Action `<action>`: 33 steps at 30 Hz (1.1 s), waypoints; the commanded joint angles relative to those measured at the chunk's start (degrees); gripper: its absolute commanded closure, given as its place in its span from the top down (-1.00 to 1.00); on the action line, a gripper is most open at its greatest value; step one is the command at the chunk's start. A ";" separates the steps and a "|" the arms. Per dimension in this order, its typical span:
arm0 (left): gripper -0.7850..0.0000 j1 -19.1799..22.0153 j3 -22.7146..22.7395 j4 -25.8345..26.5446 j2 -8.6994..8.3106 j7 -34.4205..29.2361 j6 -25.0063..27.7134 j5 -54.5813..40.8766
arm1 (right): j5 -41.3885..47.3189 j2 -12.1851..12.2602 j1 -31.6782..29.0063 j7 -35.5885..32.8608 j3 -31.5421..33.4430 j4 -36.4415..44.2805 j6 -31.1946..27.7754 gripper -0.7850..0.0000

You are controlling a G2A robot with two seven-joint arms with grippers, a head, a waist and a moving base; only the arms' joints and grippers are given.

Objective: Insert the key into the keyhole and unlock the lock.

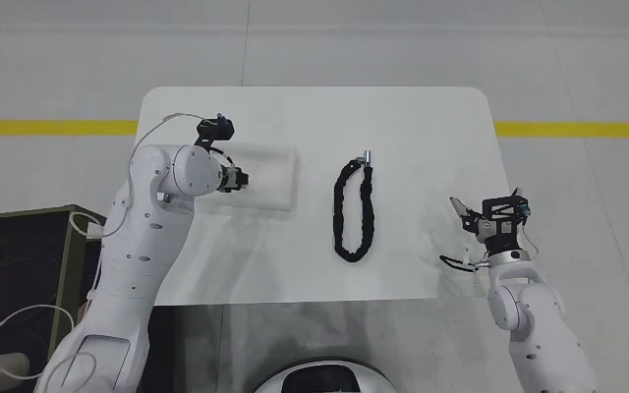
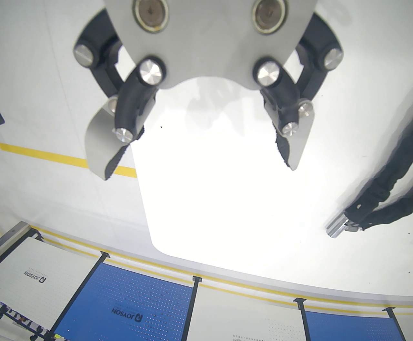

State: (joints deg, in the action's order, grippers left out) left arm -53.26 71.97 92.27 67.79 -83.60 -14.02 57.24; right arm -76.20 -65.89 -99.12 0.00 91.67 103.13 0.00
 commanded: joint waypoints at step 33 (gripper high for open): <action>-0.97 0.85 -2.24 -0.65 0.52 -1.66 2.56 3.69 | 0.00 0.00 0.00 0.00 0.00 0.00 0.00 1.00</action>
State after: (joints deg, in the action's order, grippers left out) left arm -52.46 69.78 91.65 68.28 -85.25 -11.42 60.87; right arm -76.20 -65.89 -99.12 0.00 91.67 103.13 0.00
